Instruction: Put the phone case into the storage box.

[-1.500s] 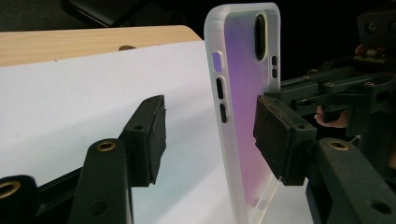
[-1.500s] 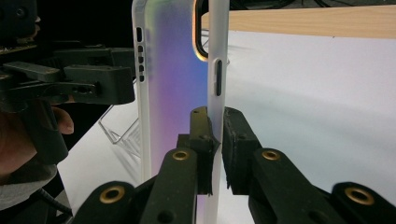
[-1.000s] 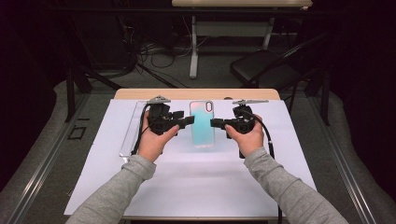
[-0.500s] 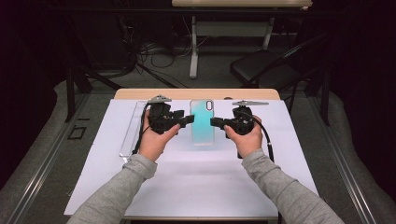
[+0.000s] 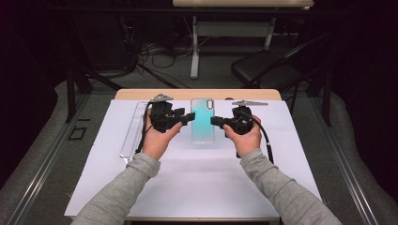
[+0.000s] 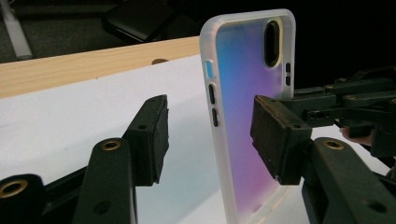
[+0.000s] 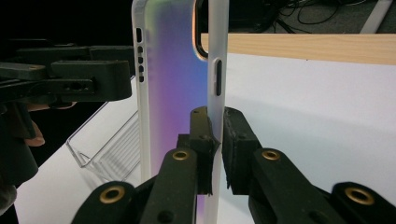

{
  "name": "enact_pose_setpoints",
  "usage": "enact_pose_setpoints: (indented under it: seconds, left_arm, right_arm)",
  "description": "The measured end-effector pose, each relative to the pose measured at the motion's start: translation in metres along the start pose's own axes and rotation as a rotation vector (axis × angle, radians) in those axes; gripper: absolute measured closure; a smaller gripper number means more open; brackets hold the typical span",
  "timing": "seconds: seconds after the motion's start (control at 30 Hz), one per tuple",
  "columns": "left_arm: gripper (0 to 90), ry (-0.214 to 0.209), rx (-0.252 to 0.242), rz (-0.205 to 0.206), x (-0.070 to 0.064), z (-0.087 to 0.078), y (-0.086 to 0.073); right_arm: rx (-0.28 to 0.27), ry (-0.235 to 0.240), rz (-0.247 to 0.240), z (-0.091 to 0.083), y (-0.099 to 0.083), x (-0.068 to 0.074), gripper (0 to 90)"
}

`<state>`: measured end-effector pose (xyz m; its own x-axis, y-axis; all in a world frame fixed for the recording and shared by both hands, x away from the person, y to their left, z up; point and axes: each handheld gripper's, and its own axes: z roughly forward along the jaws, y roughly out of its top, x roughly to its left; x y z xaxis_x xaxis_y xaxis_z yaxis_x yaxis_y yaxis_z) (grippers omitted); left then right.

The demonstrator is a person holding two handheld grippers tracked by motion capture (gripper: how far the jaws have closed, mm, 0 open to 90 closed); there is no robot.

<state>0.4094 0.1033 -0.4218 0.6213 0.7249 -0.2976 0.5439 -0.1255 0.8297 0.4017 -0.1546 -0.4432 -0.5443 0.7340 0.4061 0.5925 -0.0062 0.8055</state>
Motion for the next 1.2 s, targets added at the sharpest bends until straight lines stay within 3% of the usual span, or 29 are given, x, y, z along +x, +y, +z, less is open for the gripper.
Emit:
enact_pose_setpoints:
  seconds: [0.37, 0.73, 1.2]
  left_arm:
    - [50.9, 0.014, -0.023, -0.017, 0.000, 0.007, 0.004]
    - [56.5, 0.031, -0.013, -0.028, 0.002, 0.014, 0.006]
    - [57.0, 0.069, -0.035, -0.024, 0.004, 0.017, 0.006]
  right_arm:
    - [-0.004, -0.024, 0.001, 0.005, 0.000, -0.005, 83.4]
    - [-0.005, -0.043, -0.002, 0.009, -0.002, -0.007, 83.4]
    - [-0.006, -0.059, -0.008, 0.014, -0.003, -0.007, 83.4]
